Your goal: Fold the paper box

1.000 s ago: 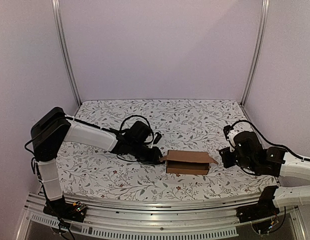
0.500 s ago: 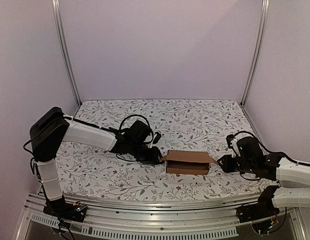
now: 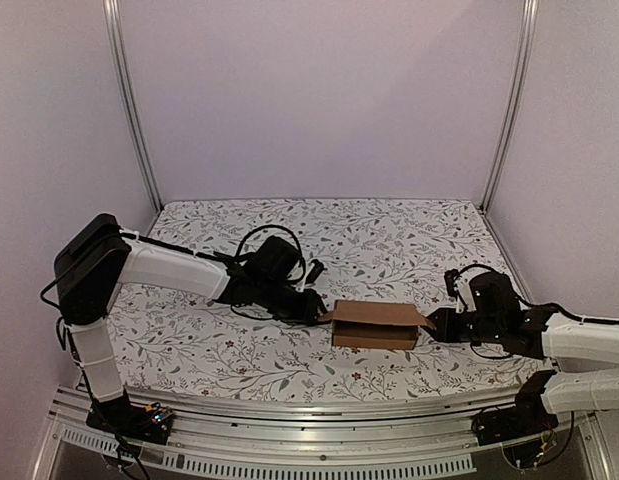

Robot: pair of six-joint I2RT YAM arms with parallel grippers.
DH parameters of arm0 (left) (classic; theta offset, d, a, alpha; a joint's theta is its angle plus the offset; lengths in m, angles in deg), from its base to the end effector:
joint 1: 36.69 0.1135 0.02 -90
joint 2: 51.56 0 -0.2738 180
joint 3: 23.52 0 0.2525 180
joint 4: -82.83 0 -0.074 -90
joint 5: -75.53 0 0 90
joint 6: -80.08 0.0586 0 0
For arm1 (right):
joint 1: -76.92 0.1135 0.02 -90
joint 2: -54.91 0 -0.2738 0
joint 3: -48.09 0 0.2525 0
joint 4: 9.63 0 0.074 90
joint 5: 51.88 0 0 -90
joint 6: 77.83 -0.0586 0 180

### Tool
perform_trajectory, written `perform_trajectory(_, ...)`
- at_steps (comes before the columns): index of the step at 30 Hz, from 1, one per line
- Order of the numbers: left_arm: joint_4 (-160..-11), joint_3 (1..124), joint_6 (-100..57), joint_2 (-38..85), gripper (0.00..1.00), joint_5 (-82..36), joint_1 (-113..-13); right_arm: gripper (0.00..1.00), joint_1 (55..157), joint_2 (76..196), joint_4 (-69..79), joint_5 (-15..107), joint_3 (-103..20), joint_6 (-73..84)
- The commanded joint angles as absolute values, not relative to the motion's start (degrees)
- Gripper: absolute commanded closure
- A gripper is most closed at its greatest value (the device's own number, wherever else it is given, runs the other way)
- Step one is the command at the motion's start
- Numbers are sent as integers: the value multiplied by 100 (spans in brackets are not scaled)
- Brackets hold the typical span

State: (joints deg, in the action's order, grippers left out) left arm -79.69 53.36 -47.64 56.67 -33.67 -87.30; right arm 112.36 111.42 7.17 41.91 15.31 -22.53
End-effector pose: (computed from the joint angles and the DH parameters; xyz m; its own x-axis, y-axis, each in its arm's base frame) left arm 0.2430 -0.3263 0.1448 -0.9084 0.1959 -0.3693 0.3937 0.6976 -0.5986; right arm 0.1613 0.1196 0.1541 -0.7880 0.1364 -0.6004 -0.2079 0.8589 0.4680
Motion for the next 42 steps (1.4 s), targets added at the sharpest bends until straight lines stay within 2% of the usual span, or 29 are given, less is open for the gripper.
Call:
perform_trajectory(1,-8077,5490,-4724,5626,70,-3584,-8764,71,11199,11369,281,4395,1615,-2398)
perform_trajectory(20,-8017,5651,-4661,5995,70,-3518,-8995,74,11205,12352,-336,4787,1542,-2502)
perform_trajectory(42,-7802,5293,-4523,5939,73,-2798,-8995,77,11203,11600,676,3850,1678,-2287)
